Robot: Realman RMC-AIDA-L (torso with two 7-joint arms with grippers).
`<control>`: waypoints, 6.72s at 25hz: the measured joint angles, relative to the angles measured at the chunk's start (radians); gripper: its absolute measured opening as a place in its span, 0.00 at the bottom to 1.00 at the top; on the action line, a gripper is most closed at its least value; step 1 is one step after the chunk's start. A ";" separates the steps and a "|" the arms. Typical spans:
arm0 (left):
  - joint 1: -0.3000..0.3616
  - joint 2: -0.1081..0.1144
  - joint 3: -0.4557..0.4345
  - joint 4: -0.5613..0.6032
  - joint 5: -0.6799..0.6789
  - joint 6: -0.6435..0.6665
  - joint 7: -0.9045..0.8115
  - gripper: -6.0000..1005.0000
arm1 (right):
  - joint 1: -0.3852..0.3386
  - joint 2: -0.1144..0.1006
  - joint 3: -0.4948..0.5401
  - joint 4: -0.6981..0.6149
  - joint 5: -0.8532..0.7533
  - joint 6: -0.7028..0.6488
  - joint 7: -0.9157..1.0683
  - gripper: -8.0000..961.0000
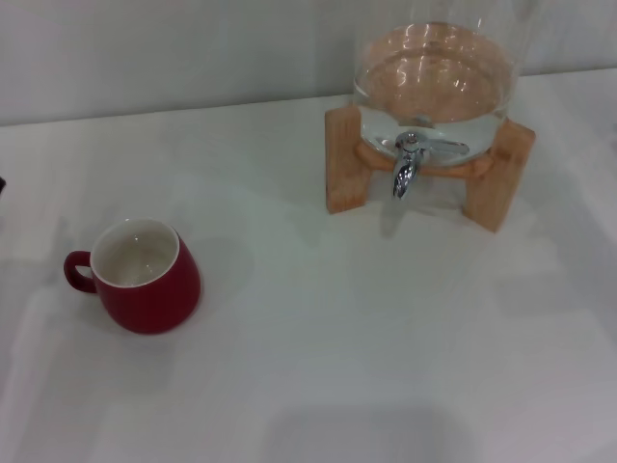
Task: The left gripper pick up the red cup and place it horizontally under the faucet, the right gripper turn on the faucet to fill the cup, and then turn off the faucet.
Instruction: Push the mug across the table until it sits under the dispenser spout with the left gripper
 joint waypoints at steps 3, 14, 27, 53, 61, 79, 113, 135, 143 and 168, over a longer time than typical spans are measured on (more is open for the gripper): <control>0.027 0.000 0.038 -0.008 0.000 -0.012 0.003 0.88 | 0.002 -0.006 0.001 0.000 0.000 -0.002 0.000 0.70; 0.074 0.004 0.124 0.000 0.000 -0.032 0.021 0.88 | 0.017 -0.014 0.001 0.000 0.000 -0.020 -0.001 0.70; 0.113 0.005 0.168 0.002 0.007 -0.036 0.026 0.88 | 0.032 -0.027 0.001 0.000 -0.001 -0.040 -0.002 0.70; 0.147 0.003 0.192 0.043 0.007 0.002 0.019 0.88 | 0.045 -0.037 -0.008 0.000 -0.003 -0.049 -0.002 0.70; 0.141 0.004 0.198 0.035 0.008 0.055 0.016 0.88 | 0.041 -0.035 -0.009 0.000 -0.003 -0.045 -0.002 0.70; 0.119 0.008 0.199 0.034 0.008 0.106 0.005 0.88 | 0.045 -0.032 -0.009 0.000 -0.003 -0.045 -0.002 0.70; 0.049 0.014 0.241 0.032 0.002 0.203 0.016 0.87 | 0.048 -0.030 -0.008 0.002 -0.003 -0.036 -0.003 0.70; 0.012 0.015 0.241 0.033 0.002 0.253 0.016 0.73 | 0.040 -0.027 -0.008 0.016 -0.003 -0.018 -0.003 0.70; 0.018 0.014 0.242 0.018 0.001 0.244 0.015 0.45 | 0.037 -0.027 -0.005 0.016 -0.003 -0.014 -0.003 0.70; 0.014 0.013 0.319 -0.160 0.009 0.279 0.013 0.17 | 0.036 -0.027 -0.009 0.015 -0.003 0.005 -0.003 0.70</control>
